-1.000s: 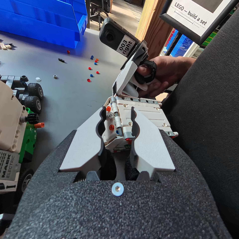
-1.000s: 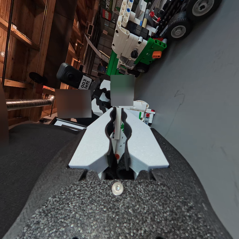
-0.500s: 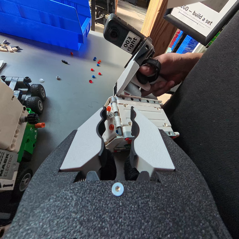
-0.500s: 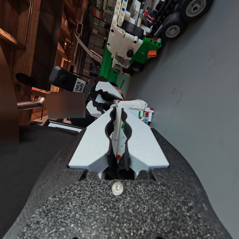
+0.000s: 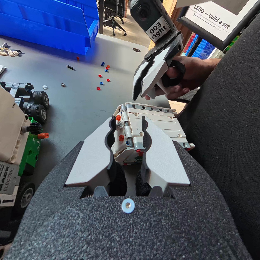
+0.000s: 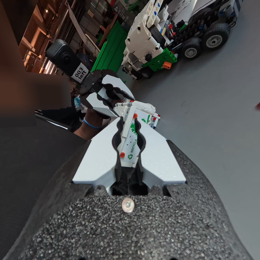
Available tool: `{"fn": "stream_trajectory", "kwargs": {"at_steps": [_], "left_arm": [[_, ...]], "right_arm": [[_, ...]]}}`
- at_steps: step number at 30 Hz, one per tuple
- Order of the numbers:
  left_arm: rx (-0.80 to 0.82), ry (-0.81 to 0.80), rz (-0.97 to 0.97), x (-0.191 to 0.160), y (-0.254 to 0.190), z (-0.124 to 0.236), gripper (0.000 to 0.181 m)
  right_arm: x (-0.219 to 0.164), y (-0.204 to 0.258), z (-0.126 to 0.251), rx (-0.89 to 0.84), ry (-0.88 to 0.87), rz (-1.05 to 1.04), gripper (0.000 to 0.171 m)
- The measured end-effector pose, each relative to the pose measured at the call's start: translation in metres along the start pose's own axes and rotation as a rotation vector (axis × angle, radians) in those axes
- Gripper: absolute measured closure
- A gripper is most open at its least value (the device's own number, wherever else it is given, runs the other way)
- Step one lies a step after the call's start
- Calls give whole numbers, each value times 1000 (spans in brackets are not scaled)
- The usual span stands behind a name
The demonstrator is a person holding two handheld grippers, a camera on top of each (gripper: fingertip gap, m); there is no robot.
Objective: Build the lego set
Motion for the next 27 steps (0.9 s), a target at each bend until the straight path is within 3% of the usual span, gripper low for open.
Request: {"fn": "stream_trajectory", "kwargs": {"at_steps": [3,9,12,15,17,19,23,27], "left_arm": [[1,0,-2,0,0,0,146],[17,1,-10,1,1,1,146],[72,-51,-8,13,3,13,129],[137,-114,26,25,2,38,139],[197,-41,76,11,1,49,139],[229,41,153,-8,-6,56,151],[236,40,354,-21,-27,51,152],[229,27,420,-26,-37,41,154]], "right_arm": [[-4,5,7,42,25,-35,159],[-17,9,5,-21,91,136,160],[-12,2,10,-49,67,183,166],[-8,-5,14,-57,79,223,171],[-10,-6,12,-64,117,258,171],[-11,-4,9,-62,144,289,171],[-16,-2,5,-77,195,323,171],[-18,0,2,-82,199,355,171]]}}
Point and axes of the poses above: each gripper's, where its closed fingertips meet, z back along the fingers, x out of its top, y = z × x across the jaws, the point moved 2 cm from there along z, back along the fingers, and after that the axes turned 9 degrees about -y, right-handed, at the moved point
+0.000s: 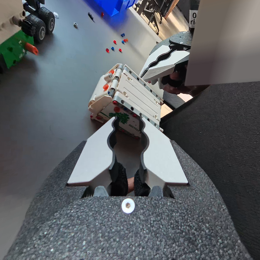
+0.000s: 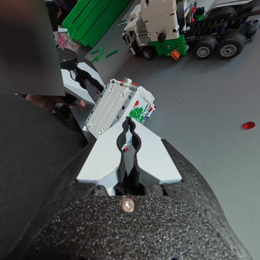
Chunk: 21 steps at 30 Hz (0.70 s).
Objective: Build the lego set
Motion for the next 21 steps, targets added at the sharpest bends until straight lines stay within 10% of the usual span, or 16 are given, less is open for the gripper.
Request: {"fn": "stream_trajectory", "kwargs": {"at_steps": [11,17,21], "left_arm": [[-38,-15,-19,1,-11,-12,179],[-35,9,-50,2,-11,-14,163],[-36,0,-88,3,-9,-11,157]], "right_arm": [[4,-8,3,-65,-18,28,171],[15,-16,7,-93,-63,41,171],[32,-7,6,-12,-150,31,135]]}}
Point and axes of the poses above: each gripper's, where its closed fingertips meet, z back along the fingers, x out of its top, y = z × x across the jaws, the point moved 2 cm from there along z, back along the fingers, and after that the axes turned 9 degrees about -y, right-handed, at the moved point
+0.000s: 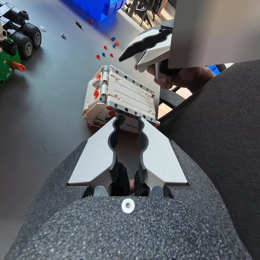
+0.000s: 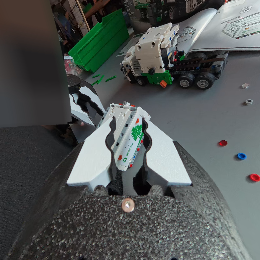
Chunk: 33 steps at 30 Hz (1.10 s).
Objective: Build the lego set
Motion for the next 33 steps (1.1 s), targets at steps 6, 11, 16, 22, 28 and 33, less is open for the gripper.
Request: {"fn": "stream_trajectory", "kwargs": {"at_steps": [6,11,16,22,28,33], "left_arm": [[5,9,-10,1,2,-4,154],[24,11,-20,2,5,-6,164],[25,33,-51,1,2,-11,167],[-182,169,-75,-24,-39,-35,181],[-142,117,-68,-19,-36,-42,168],[-170,131,-75,-21,-35,-38,159]], "right_arm": [[-9,10,-13,51,26,4,118],[-11,10,-17,-17,44,94,122],[-12,6,-18,-100,73,179,127],[-15,17,-31,-65,87,178,132],[-7,16,-21,-18,93,258,99],[-20,10,-5,-59,262,432,72]]}}
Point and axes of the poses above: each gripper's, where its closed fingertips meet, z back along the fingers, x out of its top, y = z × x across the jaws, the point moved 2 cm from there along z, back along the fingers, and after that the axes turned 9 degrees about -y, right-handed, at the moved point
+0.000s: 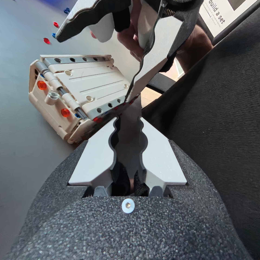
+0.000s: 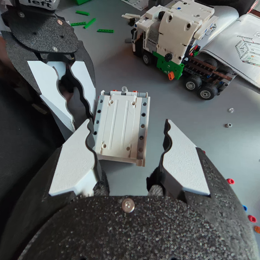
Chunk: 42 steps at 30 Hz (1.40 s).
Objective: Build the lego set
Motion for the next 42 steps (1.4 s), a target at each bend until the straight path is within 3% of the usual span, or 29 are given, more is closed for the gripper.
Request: {"fn": "stream_trajectory", "kwargs": {"at_steps": [5,10,14,21,24,26,33,42], "left_arm": [[27,49,-85,-11,1,27,159],[143,-58,-85,0,11,65,159],[308,-83,-92,-7,21,100,159],[597,-102,-43,-35,33,164,155],[628,-150,-33,-39,27,169,155],[618,-174,-30,-40,23,166,155],[588,-195,-52,-42,16,157,155],[592,-152,-97,-45,7,149,155]], "right_arm": [[-5,16,-17,10,50,-46,73],[-3,14,-29,36,111,23,80],[8,16,-43,176,120,24,88],[26,18,-75,349,163,167,87],[30,18,-83,396,173,185,86],[31,20,-80,401,179,218,73],[19,4,-45,250,176,279,68],[9,2,-58,231,193,330,84]]}}
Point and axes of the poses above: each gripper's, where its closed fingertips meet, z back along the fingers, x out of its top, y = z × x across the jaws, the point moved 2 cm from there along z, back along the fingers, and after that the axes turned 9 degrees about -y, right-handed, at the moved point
